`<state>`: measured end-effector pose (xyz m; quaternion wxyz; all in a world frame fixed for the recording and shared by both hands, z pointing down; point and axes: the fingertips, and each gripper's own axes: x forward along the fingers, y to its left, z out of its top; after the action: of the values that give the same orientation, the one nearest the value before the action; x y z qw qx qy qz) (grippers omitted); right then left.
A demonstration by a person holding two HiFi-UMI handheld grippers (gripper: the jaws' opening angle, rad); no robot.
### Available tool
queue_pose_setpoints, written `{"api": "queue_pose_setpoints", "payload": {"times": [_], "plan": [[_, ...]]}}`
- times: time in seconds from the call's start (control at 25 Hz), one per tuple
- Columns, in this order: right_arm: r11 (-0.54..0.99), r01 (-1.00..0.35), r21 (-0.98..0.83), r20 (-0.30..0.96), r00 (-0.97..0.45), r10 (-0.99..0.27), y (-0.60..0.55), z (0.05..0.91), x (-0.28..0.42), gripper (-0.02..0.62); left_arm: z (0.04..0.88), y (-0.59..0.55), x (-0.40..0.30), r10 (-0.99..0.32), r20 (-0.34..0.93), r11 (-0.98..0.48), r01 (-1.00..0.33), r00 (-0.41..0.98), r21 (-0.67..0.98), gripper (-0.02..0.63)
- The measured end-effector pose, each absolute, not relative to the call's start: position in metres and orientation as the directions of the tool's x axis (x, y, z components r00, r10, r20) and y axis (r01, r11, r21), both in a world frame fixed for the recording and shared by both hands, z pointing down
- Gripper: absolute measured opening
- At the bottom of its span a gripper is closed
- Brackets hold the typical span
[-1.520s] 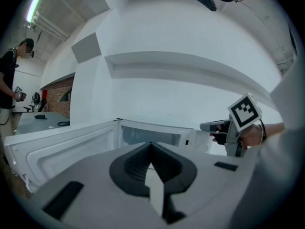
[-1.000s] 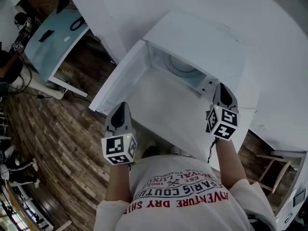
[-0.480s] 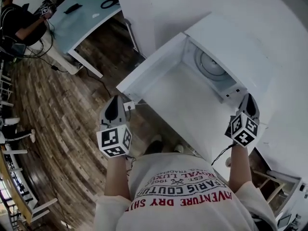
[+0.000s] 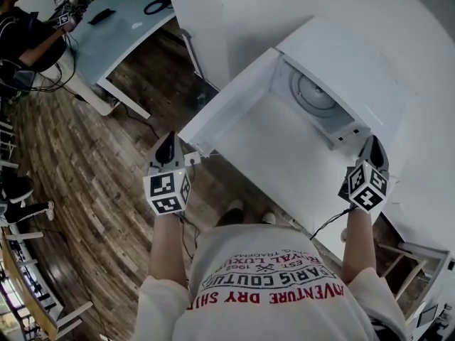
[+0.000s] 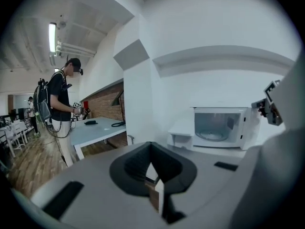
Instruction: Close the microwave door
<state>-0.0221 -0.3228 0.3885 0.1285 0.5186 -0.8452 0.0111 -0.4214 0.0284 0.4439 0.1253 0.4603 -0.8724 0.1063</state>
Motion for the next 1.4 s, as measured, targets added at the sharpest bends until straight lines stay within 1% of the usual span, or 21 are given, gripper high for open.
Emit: {"api": "queue_pose_setpoints", "payload": {"times": [0.2, 0.52, 0.96, 1.2, 1.4], "plan": [[0.452, -0.886, 0.105, 0.224, -0.422, -0.878, -0.326, 0.389, -0.024, 0.012, 0.444, 0.021, -0.427, -0.791, 0.313, 0.543, -0.839, -0.526, -0.037, -0.006], [0.466, -0.880, 0.092, 0.223, -0.438, -0.871, -0.326, 0.389, -0.024, 0.012, 0.450, 0.016, -0.401, -0.821, 0.323, 0.497, -0.868, -0.471, -0.004, -0.006], [0.522, -0.852, 0.032, 0.234, -0.501, -0.833, -0.325, 0.389, -0.023, 0.012, 0.452, -0.007, -0.333, -0.851, 0.327, 0.446, -0.895, -0.412, 0.033, -0.006], [0.561, -0.827, -0.035, 0.260, -0.549, -0.794, -0.326, 0.389, -0.023, 0.011, 0.458, -0.028, -0.285, -0.879, 0.332, 0.405, -0.903, -0.342, 0.141, -0.006], [0.604, -0.795, -0.059, 0.261, -0.596, -0.759, -0.326, 0.389, -0.023, 0.011, 0.461, -0.049, -0.247, -0.885, 0.347, 0.373, -0.919, -0.311, 0.127, -0.006]]}}
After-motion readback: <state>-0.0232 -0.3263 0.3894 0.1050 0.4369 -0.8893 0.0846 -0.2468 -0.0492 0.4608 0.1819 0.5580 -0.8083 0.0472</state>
